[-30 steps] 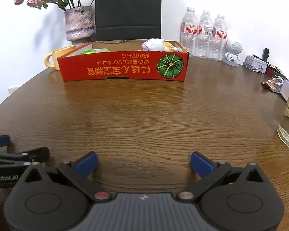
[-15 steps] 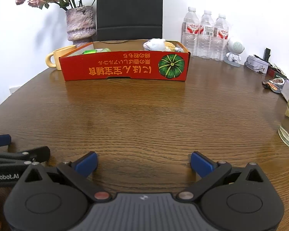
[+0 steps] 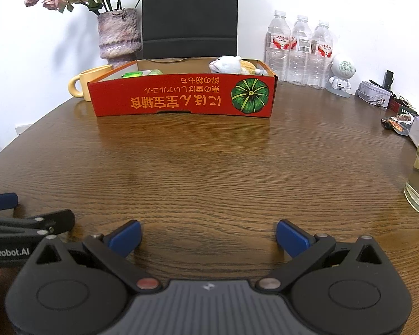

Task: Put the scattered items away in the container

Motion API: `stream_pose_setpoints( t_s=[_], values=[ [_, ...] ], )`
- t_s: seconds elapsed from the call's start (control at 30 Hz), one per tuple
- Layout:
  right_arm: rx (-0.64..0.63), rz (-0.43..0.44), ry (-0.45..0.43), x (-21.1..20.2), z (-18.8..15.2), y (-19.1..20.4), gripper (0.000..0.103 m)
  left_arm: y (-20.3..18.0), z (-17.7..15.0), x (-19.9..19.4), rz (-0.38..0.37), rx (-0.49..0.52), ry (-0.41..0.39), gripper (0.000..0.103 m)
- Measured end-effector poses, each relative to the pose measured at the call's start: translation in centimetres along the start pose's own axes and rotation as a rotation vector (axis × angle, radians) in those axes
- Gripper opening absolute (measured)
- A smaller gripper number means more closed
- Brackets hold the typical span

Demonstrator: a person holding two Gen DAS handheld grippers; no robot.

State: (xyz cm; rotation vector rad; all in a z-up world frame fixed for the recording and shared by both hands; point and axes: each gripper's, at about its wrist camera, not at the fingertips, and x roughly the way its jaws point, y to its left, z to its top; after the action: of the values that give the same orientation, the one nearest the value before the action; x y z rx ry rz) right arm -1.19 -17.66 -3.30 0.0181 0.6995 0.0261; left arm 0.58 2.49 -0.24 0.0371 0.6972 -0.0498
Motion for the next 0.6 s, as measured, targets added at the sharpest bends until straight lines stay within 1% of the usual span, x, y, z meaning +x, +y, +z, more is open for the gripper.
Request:
stream_pose_setpoints(
  t_s=[0.6],
  values=[
    [-0.003, 0.003, 0.000, 0.01, 0.01, -0.15, 0.103, -0.09, -0.02, 0.05, 0.000, 0.000, 0.000, 0.103]
  ],
)
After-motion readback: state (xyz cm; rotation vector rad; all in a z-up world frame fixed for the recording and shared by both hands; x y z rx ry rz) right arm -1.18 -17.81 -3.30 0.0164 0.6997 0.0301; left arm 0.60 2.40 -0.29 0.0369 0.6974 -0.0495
